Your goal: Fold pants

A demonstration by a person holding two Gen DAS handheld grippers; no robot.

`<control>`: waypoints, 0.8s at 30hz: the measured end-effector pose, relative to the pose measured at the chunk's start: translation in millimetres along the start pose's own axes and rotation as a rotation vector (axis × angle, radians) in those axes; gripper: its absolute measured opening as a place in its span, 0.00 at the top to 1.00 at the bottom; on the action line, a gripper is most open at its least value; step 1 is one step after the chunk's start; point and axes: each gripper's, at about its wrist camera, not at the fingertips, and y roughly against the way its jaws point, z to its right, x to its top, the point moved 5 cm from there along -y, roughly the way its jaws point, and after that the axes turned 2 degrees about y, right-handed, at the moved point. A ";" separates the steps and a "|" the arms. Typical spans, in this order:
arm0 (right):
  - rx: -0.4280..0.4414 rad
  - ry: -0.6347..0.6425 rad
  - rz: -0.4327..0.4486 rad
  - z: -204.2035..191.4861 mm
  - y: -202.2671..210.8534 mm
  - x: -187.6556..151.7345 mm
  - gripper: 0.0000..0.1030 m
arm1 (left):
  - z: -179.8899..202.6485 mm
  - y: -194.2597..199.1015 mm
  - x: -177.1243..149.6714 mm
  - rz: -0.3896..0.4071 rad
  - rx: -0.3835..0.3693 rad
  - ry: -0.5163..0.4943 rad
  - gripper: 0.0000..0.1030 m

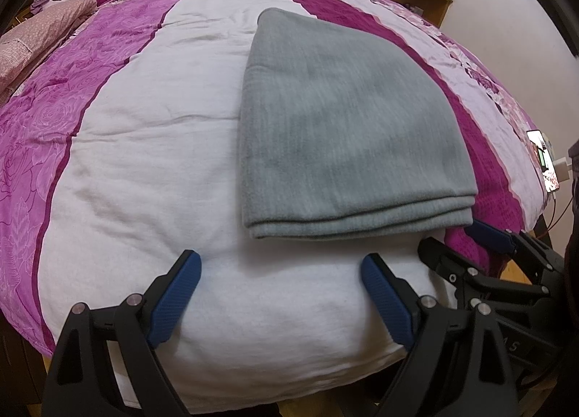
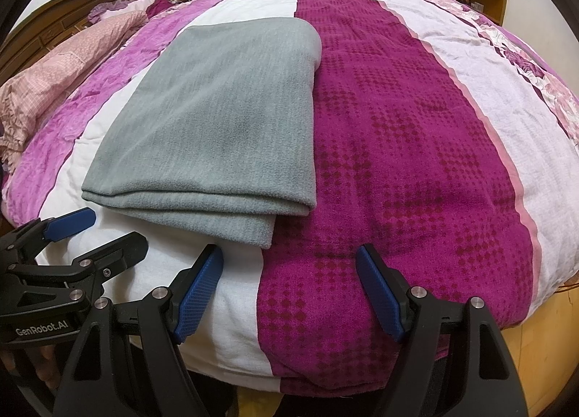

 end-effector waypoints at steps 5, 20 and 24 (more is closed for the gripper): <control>-0.001 0.001 0.001 0.2 -0.1 -0.1 0.31 | 0.0 0.1 -0.2 0.000 0.000 -0.001 0.10; -0.002 0.002 0.002 0.8 0.0 0.0 0.31 | -0.1 0.3 -0.2 0.002 -0.002 0.001 0.10; -0.003 0.002 0.003 1.0 0.3 0.0 0.31 | -0.2 0.7 -0.3 0.003 -0.003 0.001 0.10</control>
